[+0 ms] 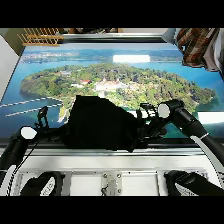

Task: Fold the clothes and pants, and hang the long-sleeved shirts on hangers.

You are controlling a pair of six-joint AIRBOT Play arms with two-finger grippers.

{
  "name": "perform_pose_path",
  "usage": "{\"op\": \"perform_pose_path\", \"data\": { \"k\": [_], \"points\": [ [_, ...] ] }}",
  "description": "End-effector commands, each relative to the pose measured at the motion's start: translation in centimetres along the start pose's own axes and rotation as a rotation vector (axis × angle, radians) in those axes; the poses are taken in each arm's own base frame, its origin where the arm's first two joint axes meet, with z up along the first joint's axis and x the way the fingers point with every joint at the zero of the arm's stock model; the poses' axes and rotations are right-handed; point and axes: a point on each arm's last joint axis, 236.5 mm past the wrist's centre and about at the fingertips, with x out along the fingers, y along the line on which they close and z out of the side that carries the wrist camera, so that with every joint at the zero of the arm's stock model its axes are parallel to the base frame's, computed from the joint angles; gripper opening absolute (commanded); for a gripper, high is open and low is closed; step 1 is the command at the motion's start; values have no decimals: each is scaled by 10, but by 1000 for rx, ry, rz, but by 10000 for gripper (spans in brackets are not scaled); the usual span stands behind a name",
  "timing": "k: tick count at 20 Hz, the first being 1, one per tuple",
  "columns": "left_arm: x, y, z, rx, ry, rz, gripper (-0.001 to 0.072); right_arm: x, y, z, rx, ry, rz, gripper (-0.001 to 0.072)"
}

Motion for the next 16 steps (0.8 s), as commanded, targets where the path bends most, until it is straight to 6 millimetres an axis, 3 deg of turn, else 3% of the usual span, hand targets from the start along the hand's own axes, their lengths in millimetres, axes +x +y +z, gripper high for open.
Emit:
{"op": "perform_pose_path", "data": {
  "k": [1, 4, 7, 9, 10, 11, 12, 16],
  "points": [
    [-20, -2, 26, -19, -59, -7, 613, -15, 22, 5, -42, -69, 85, 656],
    [-52, -17, 57, 2, -123, -26, 613, -58, 11, 11, -18, -231, 117, 656],
    [-70, -39, 68, 61, -141, -51, 611, -81, -39, 13, 143, -345, 124, 656],
    [-70, -56, 65, 113, -138, -70, 579, -66, -71, 8, 279, -354, 166, 659],
    [-68, -65, 62, 139, -131, -81, 349, -51, -76, 8, 341, -350, 231, 720],
    [-65, -73, 56, 171, -118, -90, 100, -37, -77, 9, 394, -350, 305, 720],
    [-62, -82, 51, 201, -110, -101, 10, -22, -78, 13, 442, -362, 369, 720],
    [-55, -117, 39, 311, -118, -150, 10, 17, -88, 32, 510, -425, 445, 720]
  ]
}}
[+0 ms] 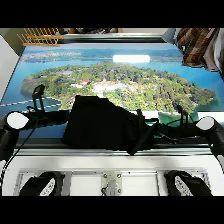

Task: Fold the clothes and pants, and hang the long-sleeved shirts on hangers.

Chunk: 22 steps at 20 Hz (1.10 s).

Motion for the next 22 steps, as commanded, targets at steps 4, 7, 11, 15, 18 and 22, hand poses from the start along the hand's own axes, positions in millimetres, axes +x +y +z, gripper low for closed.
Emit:
{"op": "perform_pose_path", "data": {
  "k": [4, 7, 11, 15, 18, 22],
  "points": [
    [9, -43, -1, 120, -33, -67, 10, 46, -7, 10, 69, 13, 143, 720],
    [10, -47, -3, 110, -31, -73, 10, 70, -3, -3, 45, 96, 154, 720],
    [10, -47, -3, 103, -31, -74, 10, 95, 21, -5, 26, 93, 193, 720],
    [10, -47, -3, 88, -30, -74, 10, 105, 50, -5, -3, 61, 256, 715],
    [10, -47, -3, 88, -30, -74, 10, 105, 66, -1, -34, 29, 303, 156],
    [10, -47, -3, 88, -29, -74, 10, 90, 88, 24, -150, -42, 350, 18]
  ]
}}
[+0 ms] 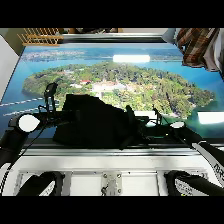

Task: Fold the clothes and pants, and hang the long-sleeved shirts on hangers.

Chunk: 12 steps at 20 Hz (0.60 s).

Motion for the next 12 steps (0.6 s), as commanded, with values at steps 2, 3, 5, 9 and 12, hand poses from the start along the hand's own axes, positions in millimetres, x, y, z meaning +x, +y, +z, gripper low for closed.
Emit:
{"op": "perform_pose_path", "data": {
  "k": [2, 3, 5, 9, 12],
  "points": [
    [0, 0, -1, 0, 4, -1, 10, -30, 32, 55, -174, -92, 15, 17],
    [0, 0, -1, 0, 4, -1, 10, -52, 31, 84, -203, -142, -32, 18],
    [0, 0, -1, -1, 4, -1, 10, -115, 21, 148, -226, -290, -156, 18],
    [0, 0, -1, -17, 3, 0, 10, -287, -15, 246, -133, -709, -316, 17],
    [0, 0, -1, -19, 3, 0, 10, -400, -74, 252, 80, -958, -372, 18]
  ]
}}
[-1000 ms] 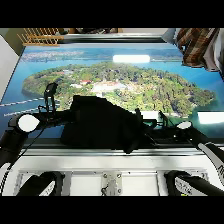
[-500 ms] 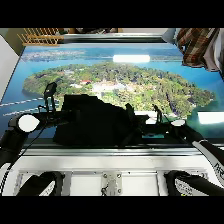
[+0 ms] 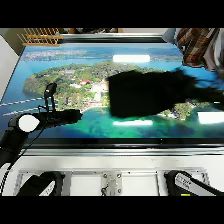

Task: Fold the clothes and pants, and hang the long-sleeved shirts on hangers.

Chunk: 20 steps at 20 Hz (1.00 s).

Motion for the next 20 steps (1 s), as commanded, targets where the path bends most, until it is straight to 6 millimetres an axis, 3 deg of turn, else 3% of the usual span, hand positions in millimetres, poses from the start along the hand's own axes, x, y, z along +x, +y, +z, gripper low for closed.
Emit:
{"op": "perform_pose_path", "data": {
  "k": [1, 4, 7, 9, 14, 19, 20],
  "points": [
    [0, 0, 0, -6, -1, 0, 10, -81, -107, 74, 205, -246, -199, 17],
    [0, 0, 0, -6, -1, 0, 10, -124, -179, 63, 347, -271, -363, 17],
    [0, 0, 0, -6, -1, 0, 10, -134, -212, 26, 439, -192, -480, 17],
    [0, 0, 0, -6, -1, 0, 10, -123, -212, -1, 486, -118, -477, 17],
    [0, 0, 0, -5, -1, 0, 10, -94, -189, -65, 530, 20, -465, 17],
    [0, 0, 0, -4, -1, 1, 10, -115, -183, -107, 458, 142, -592, 32],
    [0, 0, 0, -4, -1, 1, 10, -119, -181, -109, 449, 149, -600, 118]
  ]
}}
